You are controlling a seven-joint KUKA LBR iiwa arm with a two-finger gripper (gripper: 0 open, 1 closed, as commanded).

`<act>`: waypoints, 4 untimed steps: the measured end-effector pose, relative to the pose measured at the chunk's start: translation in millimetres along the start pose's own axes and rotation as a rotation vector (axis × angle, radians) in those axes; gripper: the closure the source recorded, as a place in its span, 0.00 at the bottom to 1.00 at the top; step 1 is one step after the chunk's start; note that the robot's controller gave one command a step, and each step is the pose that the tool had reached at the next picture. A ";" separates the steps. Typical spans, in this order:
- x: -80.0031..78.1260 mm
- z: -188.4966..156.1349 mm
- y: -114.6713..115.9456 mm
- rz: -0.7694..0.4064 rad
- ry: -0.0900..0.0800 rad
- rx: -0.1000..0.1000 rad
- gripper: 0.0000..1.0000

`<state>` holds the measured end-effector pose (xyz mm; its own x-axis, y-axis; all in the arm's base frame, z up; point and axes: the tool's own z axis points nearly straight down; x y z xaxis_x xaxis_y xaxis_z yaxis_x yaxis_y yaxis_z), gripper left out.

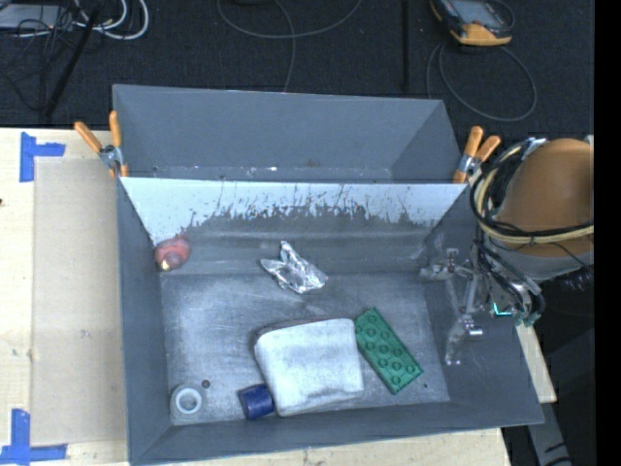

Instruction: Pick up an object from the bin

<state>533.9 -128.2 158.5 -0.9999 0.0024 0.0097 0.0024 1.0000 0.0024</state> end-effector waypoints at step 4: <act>-36.3 -93.2 70.0 -0.713 -0.017 0.009 1.00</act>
Offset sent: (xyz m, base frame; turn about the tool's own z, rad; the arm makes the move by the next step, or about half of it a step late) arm 0.0185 0.0545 -0.0814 -0.2722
